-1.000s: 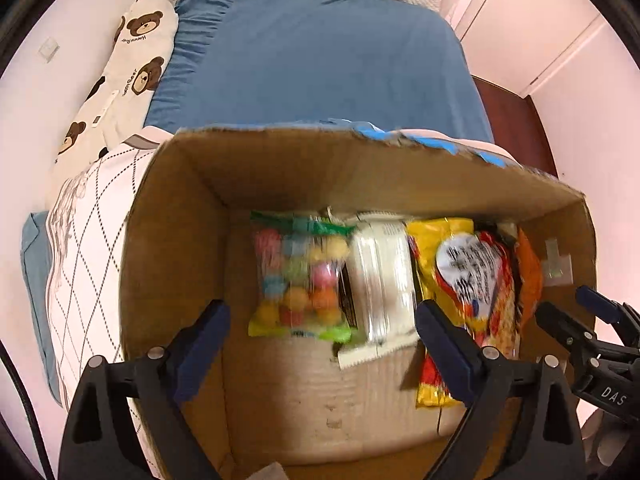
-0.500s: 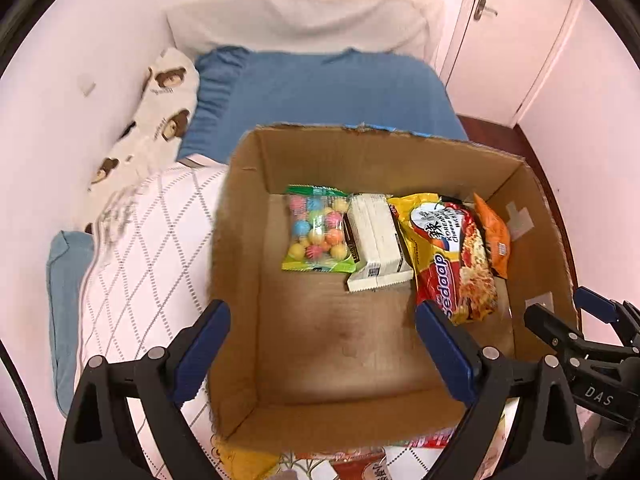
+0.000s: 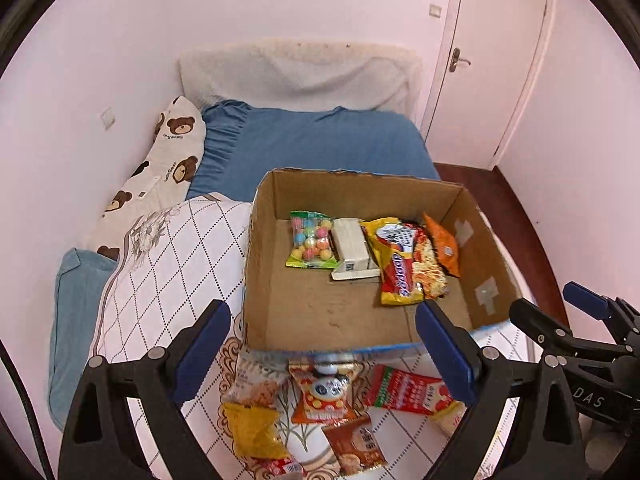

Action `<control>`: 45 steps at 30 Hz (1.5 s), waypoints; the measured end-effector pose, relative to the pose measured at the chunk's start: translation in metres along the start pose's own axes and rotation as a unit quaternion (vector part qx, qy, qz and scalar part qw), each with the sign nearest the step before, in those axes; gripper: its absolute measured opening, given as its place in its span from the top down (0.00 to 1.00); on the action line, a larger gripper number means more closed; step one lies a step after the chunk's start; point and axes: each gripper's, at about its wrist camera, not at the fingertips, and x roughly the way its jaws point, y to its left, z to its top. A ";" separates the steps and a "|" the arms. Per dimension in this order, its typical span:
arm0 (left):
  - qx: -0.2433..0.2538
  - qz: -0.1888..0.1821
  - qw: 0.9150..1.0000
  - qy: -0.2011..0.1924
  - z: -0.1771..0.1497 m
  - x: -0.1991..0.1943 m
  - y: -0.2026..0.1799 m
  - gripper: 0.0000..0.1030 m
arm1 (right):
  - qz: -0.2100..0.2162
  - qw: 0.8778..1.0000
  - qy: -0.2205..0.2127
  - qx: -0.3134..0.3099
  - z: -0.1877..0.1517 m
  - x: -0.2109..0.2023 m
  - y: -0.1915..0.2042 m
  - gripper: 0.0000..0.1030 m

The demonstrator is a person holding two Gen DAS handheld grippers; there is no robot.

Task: Organize snacks
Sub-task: 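Carry candy bag and orange packet into the box and release both, then grasp the red packet with left tool while right tool grasps the brown biscuit packet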

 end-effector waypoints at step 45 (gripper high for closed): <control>-0.185 -0.015 0.933 0.307 -0.220 0.145 0.110 0.53 | 0.092 0.962 0.255 -0.018 -0.184 0.151 0.092 0.32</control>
